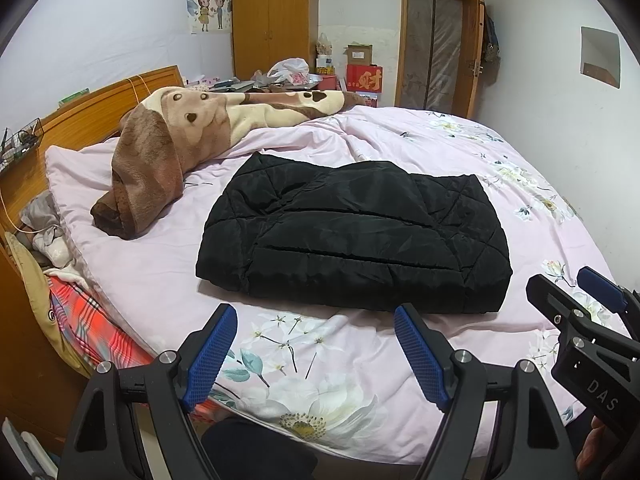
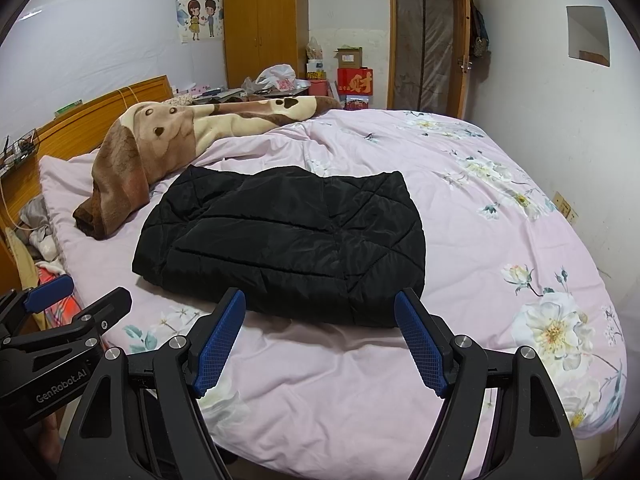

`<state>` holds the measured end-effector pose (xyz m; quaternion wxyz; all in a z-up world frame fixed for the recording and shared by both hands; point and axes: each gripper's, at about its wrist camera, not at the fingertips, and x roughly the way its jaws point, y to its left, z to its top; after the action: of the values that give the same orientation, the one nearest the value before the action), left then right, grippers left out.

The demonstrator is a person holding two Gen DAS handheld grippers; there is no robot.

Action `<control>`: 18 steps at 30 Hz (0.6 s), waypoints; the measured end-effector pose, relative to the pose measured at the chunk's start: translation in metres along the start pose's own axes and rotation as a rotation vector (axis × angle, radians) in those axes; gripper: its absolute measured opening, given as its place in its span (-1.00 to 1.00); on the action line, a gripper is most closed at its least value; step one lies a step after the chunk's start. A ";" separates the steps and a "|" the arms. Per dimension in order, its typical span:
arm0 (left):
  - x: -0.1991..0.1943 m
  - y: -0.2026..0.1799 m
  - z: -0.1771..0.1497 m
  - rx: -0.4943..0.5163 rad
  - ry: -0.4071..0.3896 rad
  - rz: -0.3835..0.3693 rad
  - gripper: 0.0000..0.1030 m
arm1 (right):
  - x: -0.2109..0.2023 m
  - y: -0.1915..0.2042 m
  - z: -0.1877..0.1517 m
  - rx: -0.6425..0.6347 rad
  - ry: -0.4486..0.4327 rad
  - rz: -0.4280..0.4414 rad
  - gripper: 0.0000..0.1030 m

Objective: Fold large clothes

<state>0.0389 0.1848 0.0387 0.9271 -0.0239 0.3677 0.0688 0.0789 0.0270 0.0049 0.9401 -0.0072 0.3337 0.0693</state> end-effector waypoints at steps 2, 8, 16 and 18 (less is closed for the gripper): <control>-0.001 0.000 0.000 -0.001 0.000 0.000 0.56 | 0.000 0.000 0.000 0.000 0.000 0.001 0.49; -0.002 -0.001 -0.001 -0.001 -0.001 0.002 0.56 | 0.000 0.001 0.000 0.000 0.000 0.001 0.50; -0.002 0.000 -0.001 0.000 -0.001 0.001 0.56 | -0.001 0.001 -0.001 0.002 0.001 0.001 0.49; -0.001 -0.001 -0.001 -0.001 0.000 0.004 0.56 | 0.000 0.001 -0.001 0.000 0.000 0.000 0.49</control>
<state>0.0378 0.1837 0.0389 0.9270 -0.0235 0.3676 0.0707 0.0780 0.0283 0.0045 0.9401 -0.0072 0.3336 0.0696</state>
